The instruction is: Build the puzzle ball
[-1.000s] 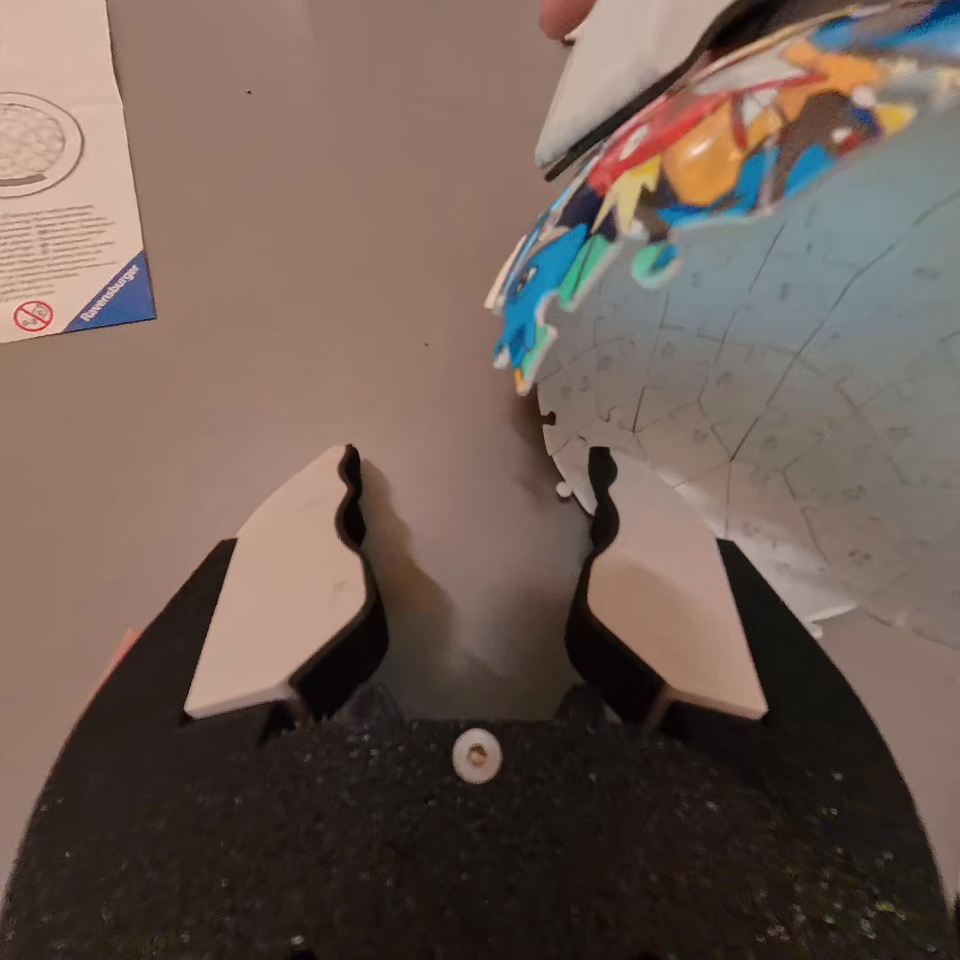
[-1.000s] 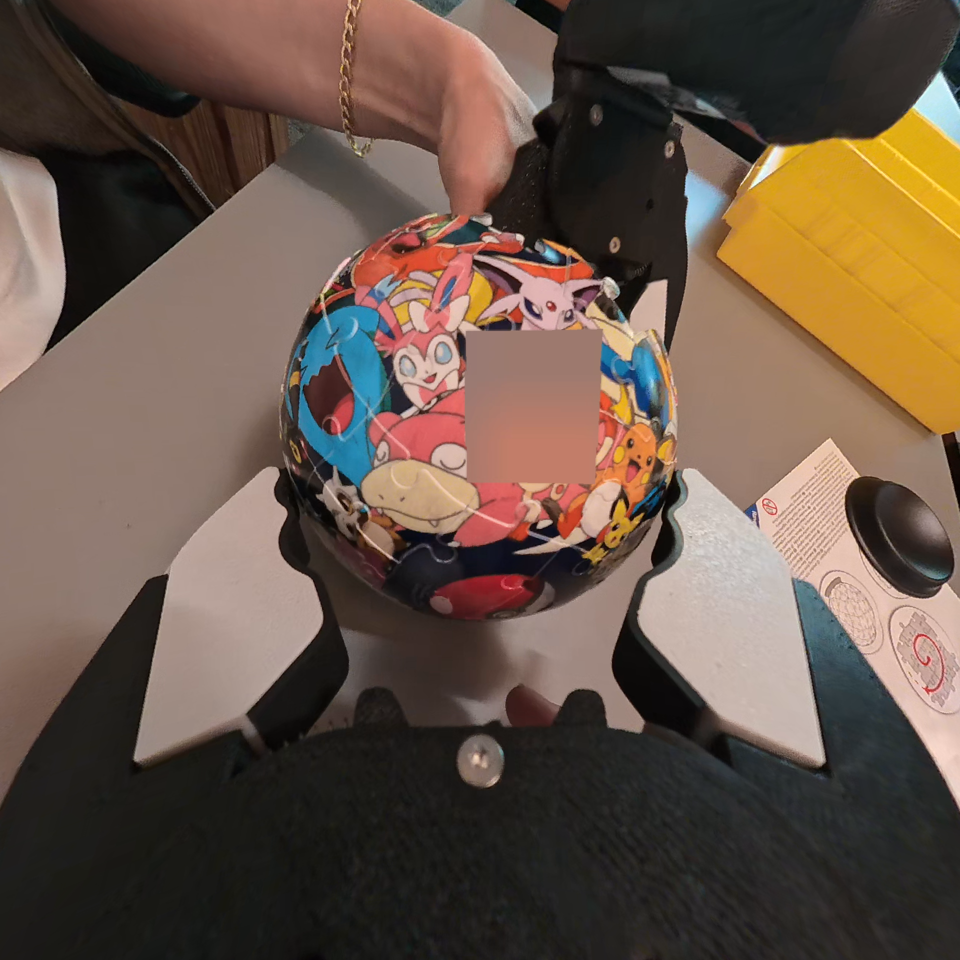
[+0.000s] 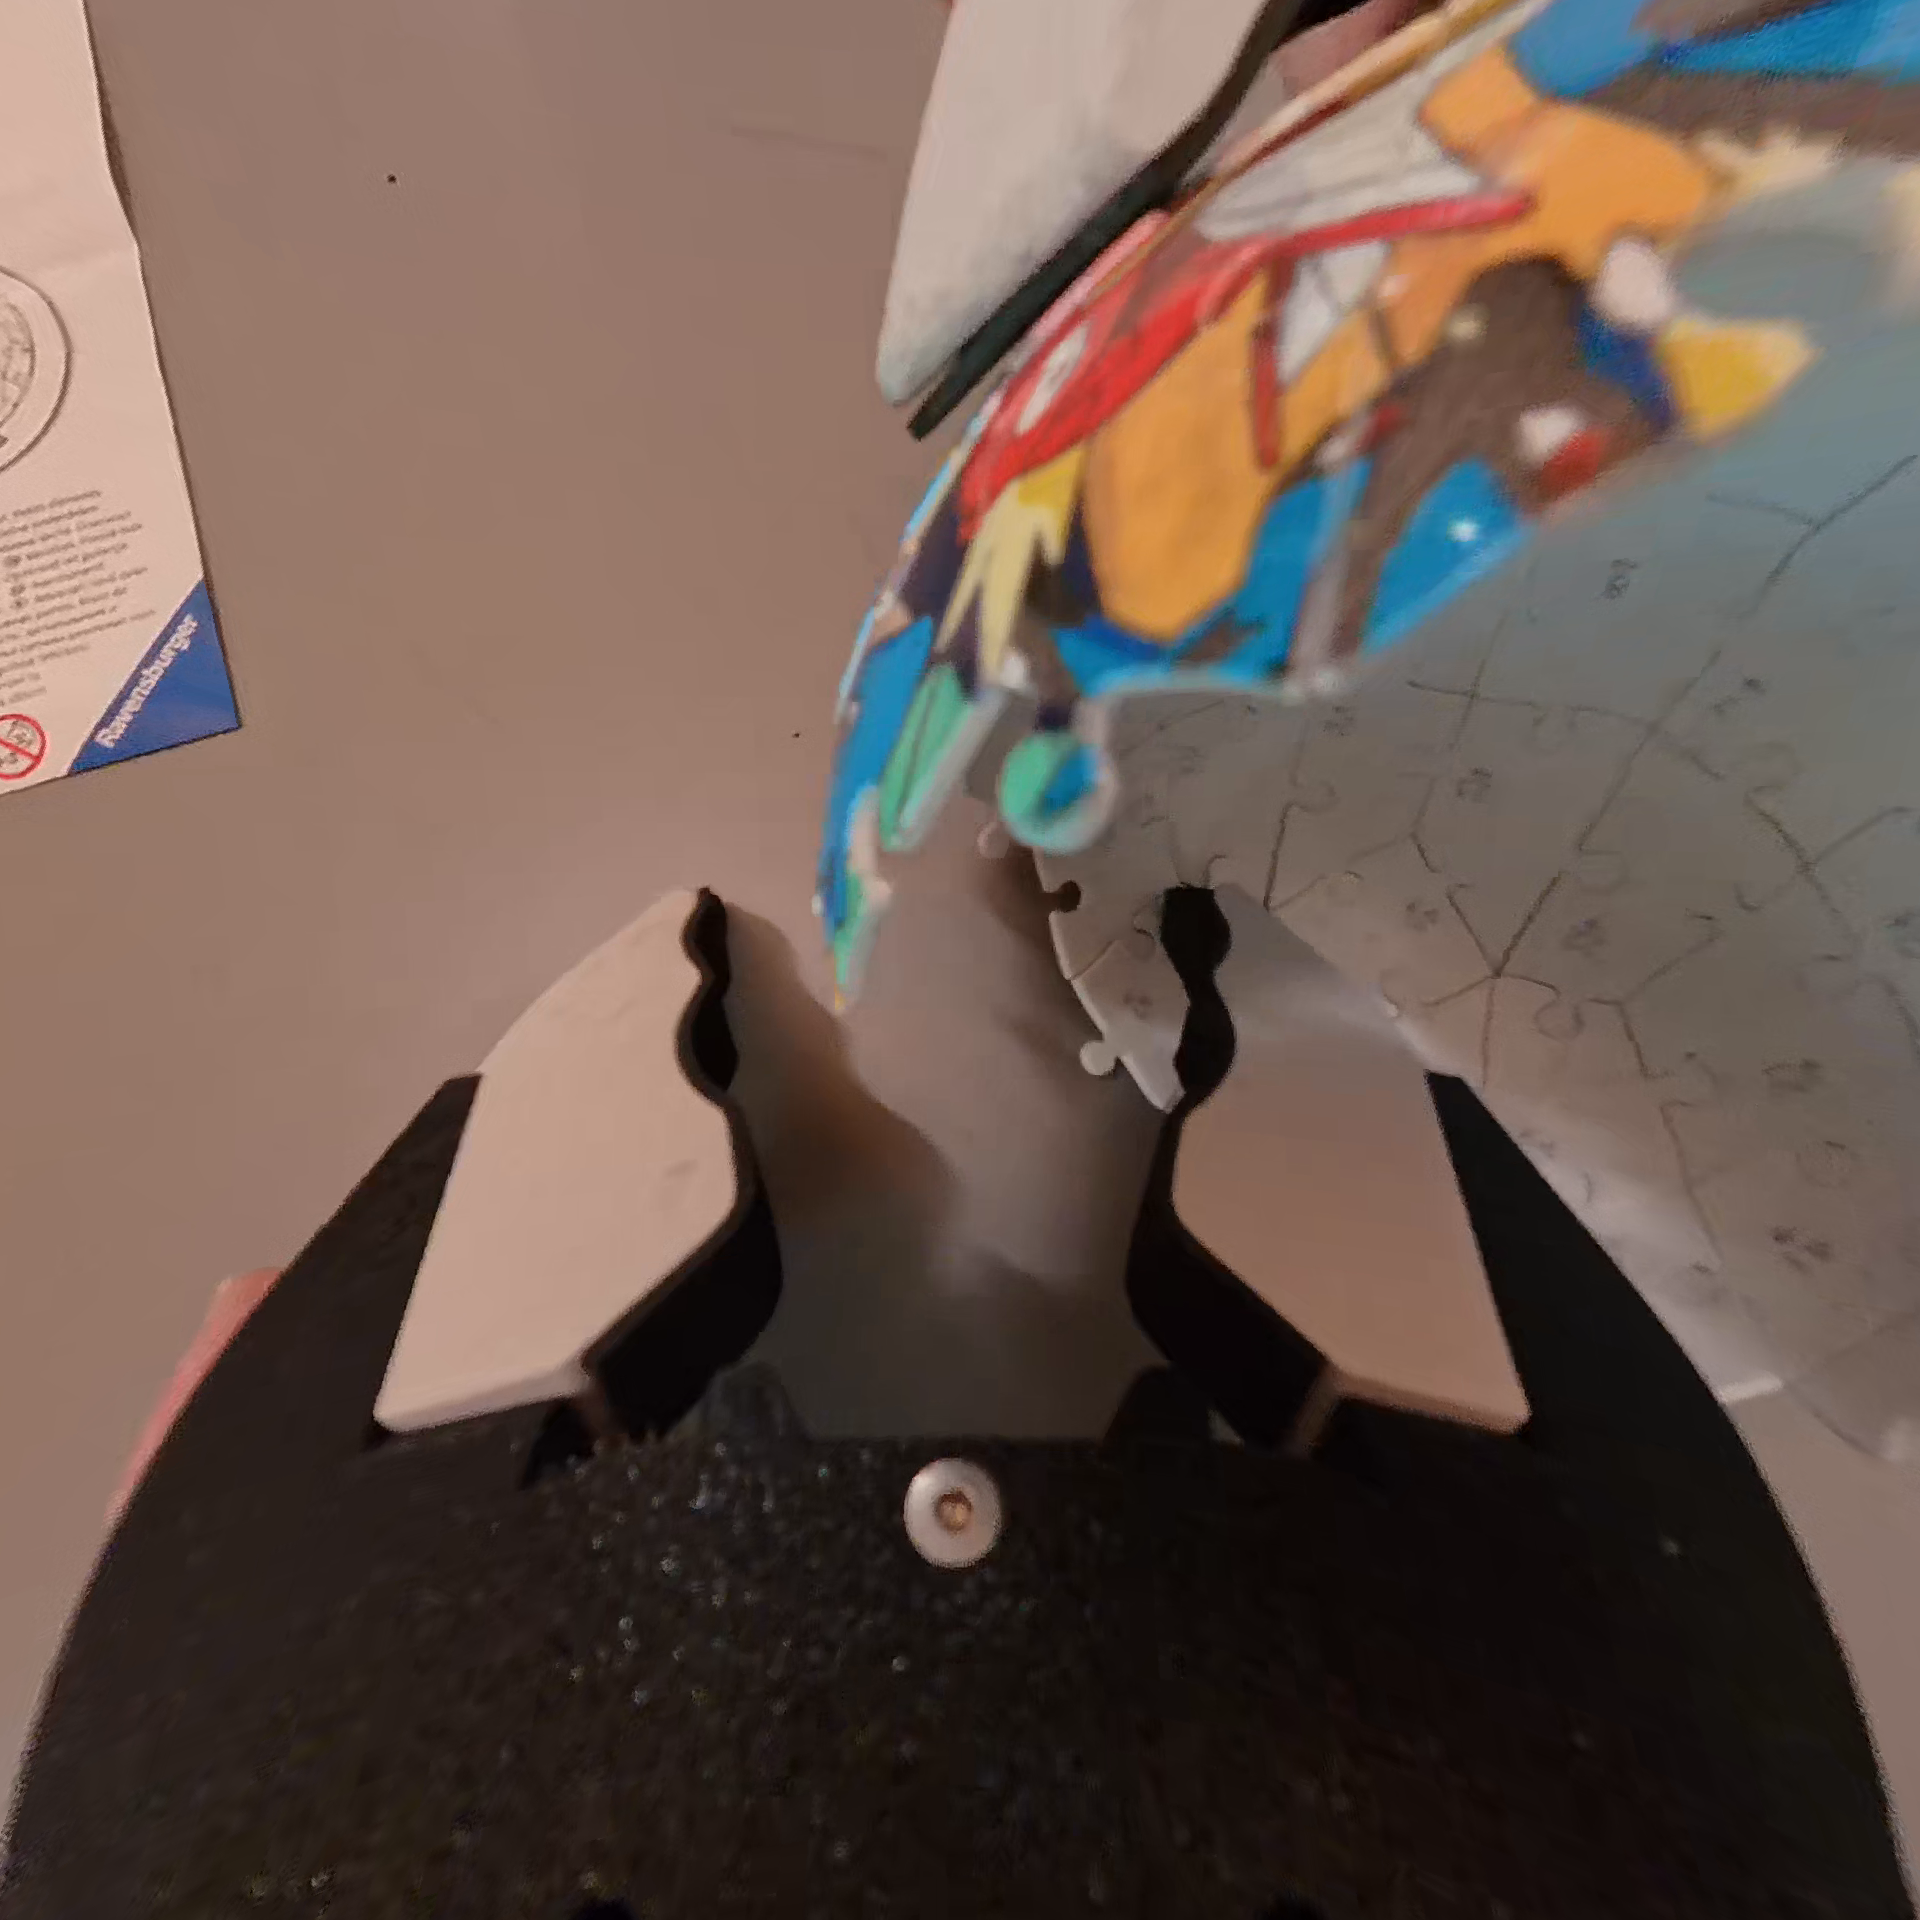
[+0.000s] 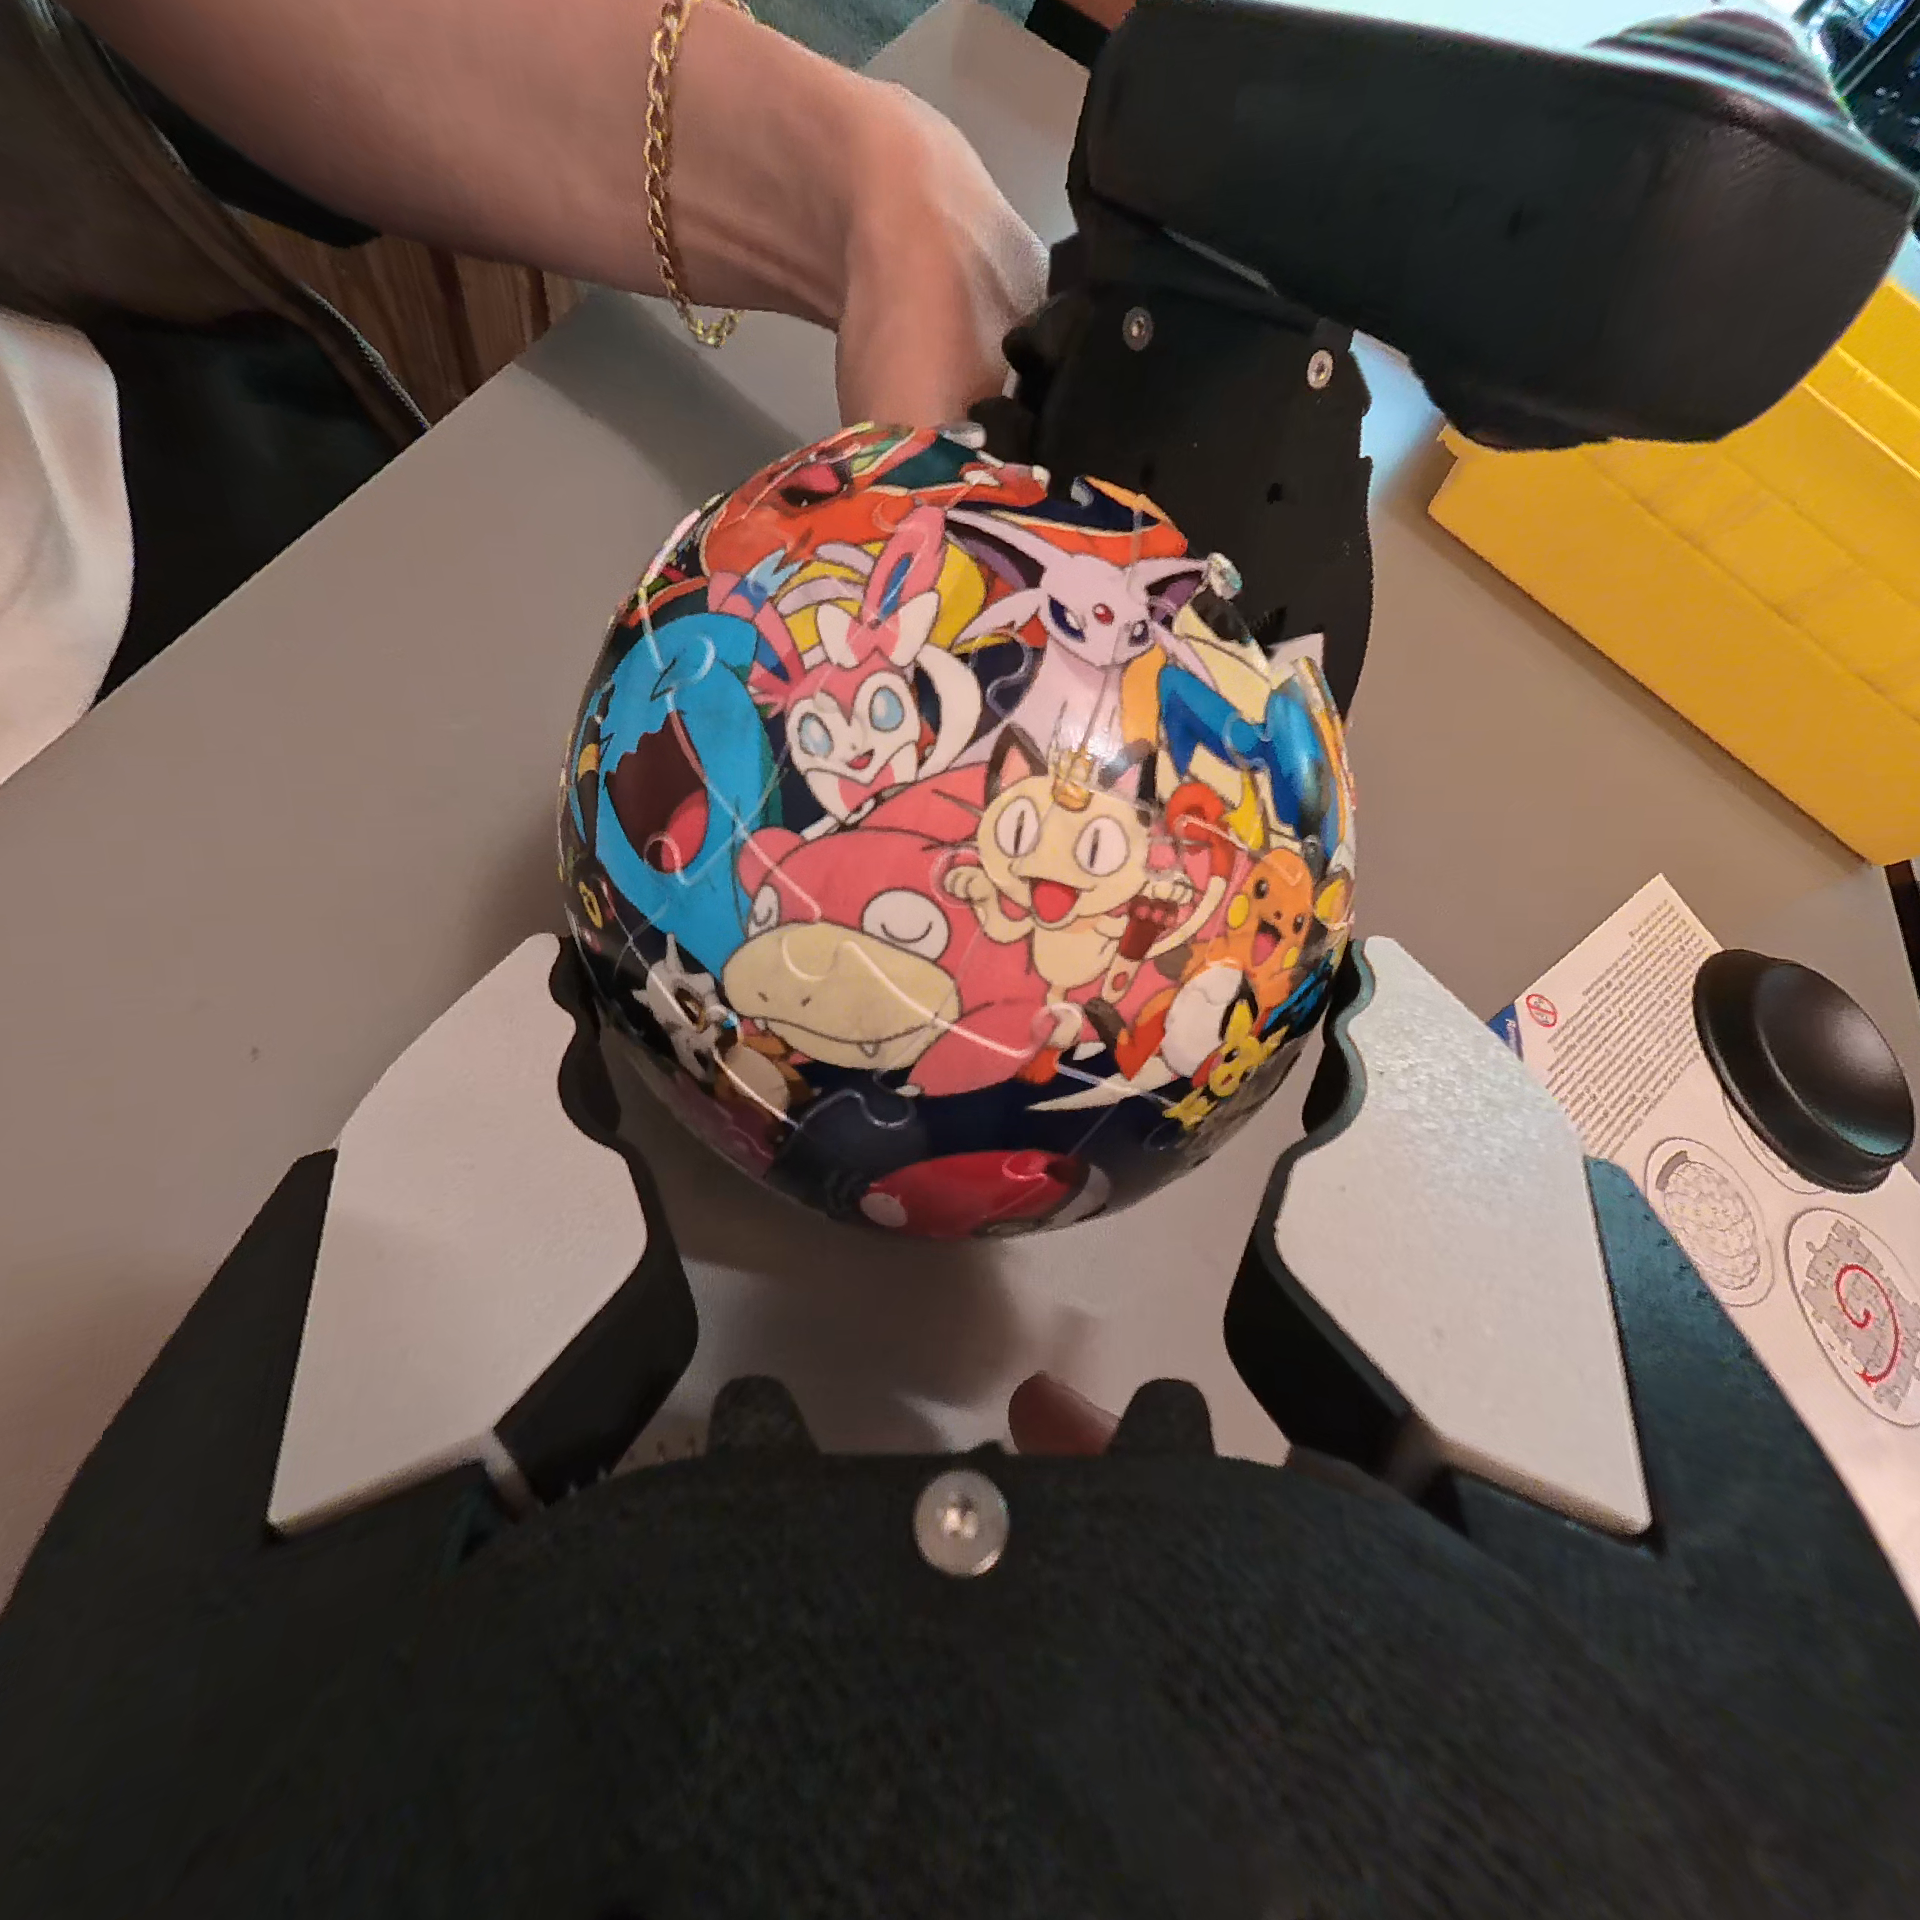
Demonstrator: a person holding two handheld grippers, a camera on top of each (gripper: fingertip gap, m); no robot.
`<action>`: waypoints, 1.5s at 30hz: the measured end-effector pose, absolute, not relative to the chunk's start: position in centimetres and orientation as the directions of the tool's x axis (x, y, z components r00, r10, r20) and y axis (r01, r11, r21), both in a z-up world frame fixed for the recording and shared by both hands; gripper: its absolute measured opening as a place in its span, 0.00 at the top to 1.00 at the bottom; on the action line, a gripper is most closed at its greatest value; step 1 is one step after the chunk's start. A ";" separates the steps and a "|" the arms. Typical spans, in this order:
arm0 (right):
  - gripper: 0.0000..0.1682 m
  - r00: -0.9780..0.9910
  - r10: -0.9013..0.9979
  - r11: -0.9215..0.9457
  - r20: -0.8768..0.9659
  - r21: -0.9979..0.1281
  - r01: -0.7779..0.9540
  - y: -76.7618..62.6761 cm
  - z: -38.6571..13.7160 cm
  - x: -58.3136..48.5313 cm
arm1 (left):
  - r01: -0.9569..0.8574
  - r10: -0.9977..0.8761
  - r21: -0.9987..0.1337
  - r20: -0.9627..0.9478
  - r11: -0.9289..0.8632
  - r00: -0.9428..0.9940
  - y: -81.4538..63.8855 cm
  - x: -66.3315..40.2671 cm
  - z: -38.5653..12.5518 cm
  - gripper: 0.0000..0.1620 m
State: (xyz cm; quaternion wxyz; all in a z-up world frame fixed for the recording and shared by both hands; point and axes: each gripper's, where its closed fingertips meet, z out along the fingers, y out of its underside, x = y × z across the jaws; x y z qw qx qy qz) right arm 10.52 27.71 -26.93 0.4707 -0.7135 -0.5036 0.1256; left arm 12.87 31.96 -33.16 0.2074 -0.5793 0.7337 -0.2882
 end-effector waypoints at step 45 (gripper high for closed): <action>0.24 0.488 0.823 -0.075 0.291 -0.795 0.601 28.0 -27.3 10.9 | -0.746 -0.981 -0.655 0.036 0.121 -0.191 33.7 12.4 -33.3 0.45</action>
